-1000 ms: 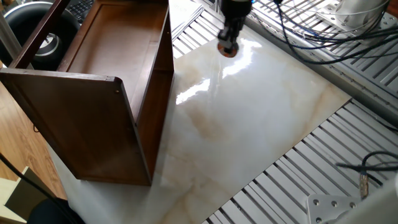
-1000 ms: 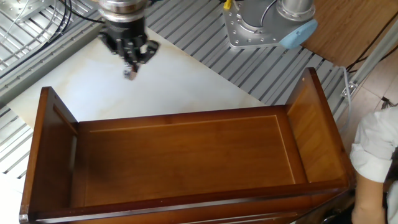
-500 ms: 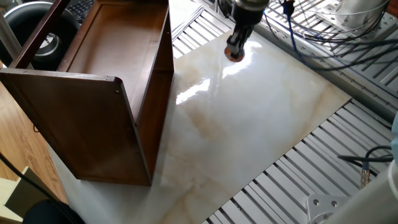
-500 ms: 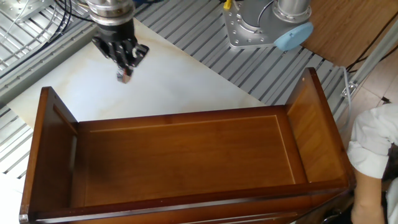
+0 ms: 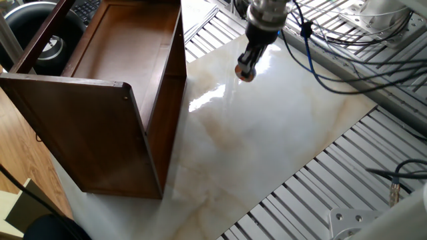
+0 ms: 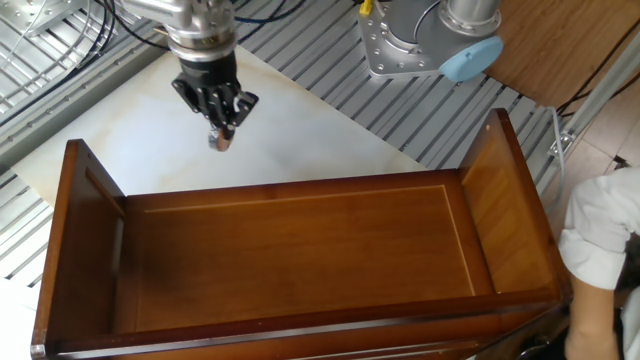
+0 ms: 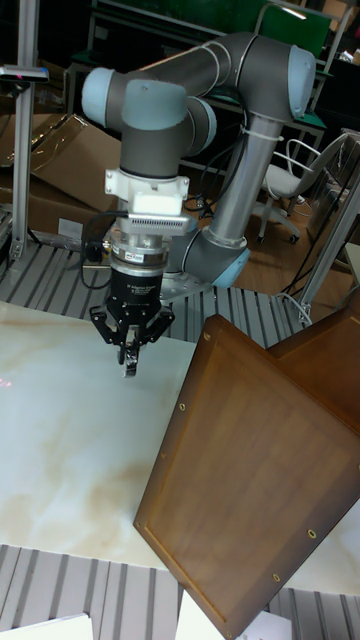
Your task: Take the object down from the shelf
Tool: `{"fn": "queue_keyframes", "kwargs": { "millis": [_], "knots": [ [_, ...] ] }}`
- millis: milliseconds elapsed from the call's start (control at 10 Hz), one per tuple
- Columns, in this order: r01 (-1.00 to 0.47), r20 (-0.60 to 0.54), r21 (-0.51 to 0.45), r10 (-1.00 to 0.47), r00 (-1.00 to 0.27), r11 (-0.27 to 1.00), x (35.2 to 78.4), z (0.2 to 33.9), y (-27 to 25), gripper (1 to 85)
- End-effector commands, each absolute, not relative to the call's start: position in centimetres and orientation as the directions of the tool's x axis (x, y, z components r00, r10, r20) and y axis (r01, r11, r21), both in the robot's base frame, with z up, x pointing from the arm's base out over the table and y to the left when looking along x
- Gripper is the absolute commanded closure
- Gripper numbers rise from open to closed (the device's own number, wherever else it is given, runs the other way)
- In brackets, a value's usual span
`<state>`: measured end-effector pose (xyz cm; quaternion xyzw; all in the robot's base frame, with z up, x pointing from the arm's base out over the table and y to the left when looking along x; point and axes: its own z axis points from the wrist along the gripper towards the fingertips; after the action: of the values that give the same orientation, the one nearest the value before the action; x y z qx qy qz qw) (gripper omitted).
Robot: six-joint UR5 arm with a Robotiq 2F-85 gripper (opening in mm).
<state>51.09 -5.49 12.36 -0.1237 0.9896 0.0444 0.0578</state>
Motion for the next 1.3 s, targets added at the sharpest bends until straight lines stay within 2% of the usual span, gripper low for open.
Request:
{"fn": "queue_keyframes", "kwargs": {
  "millis": [0, 300, 700, 800, 900, 1000, 1100, 1200],
  "knots": [
    [-0.269, -0.101, 0.104, -0.259, -0.961, 0.958, 49.8, 11.6, -4.6, 84.3],
    [-0.301, -0.157, 0.057, -0.289, -0.944, 0.952, 50.7, 6.4, -7.3, 84.3],
    [-0.288, -0.149, 0.039, -0.280, -0.949, 0.957, 50.9, 4.4, -7.4, 84.3],
    [-0.291, -0.138, 0.027, -0.285, -0.949, 0.956, 51.0, 4.2, -7.6, 79.3],
    [-0.307, -0.137, 0.022, -0.301, -0.944, 0.951, 51.1, 4.3, -7.6, 52.0],
    [-0.314, -0.142, 0.024, -0.308, -0.941, 0.949, 51.3, 4.3, -7.4, 46.7],
    [-0.336, -0.133, 0.005, -0.332, -0.934, 0.942, 51.3, 4.4, -7.8, 32.3],
    [-0.345, -0.129, -0.002, -0.342, -0.931, 0.939, 51.3, 4.6, -8.0, 26.3]
  ]
}}
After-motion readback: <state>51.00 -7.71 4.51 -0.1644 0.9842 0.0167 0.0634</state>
